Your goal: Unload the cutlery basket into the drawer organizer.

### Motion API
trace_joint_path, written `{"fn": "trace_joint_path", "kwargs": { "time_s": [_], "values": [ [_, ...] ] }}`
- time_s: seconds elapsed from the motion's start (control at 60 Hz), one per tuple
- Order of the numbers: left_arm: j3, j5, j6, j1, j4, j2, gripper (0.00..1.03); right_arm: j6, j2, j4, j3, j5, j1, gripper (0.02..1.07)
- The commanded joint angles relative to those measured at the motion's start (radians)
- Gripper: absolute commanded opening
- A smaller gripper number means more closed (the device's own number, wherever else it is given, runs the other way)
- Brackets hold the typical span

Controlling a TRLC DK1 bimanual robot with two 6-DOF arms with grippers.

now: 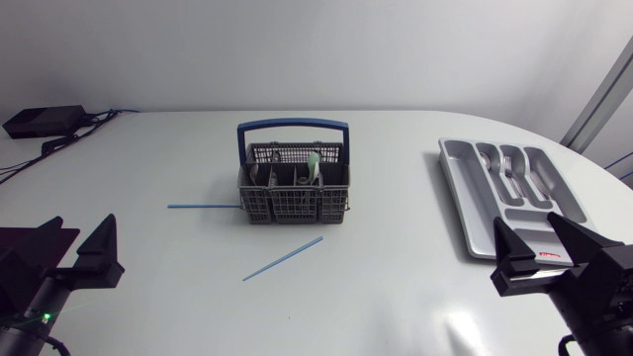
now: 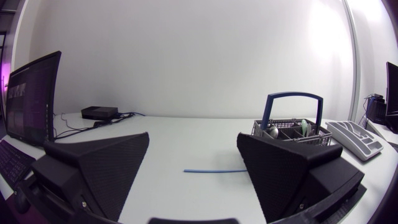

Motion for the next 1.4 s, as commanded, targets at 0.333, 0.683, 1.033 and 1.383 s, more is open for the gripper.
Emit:
{"fn": "trace_joint_path", "kwargs": {
  "time_s": [0.333, 0.683, 1.033, 1.383],
  "values": [
    [-0.021, -0.010, -0.006, 0.037, 0.026, -0.012, 0.94, 0.025, -0.004, 0.045, -0.015, 0.015, 0.005, 1.02],
    [0.130, -0.010, -0.032, 0.001, 0.012, 0.136, 0.95, 0.025, 0.347, 0.187, 0.143, 0.015, 0.040, 1.02],
    [0.440, -0.007, -0.078, -0.063, -0.071, 0.737, 0.86, 0.025, 0.786, 0.162, 0.348, 0.025, 0.138, 1.02],
    [0.713, -0.004, 0.238, -0.075, -0.250, 1.177, 0.86, 0.011, 1.151, -0.114, 0.598, -0.079, 0.174, 1.02]
  ]
}}
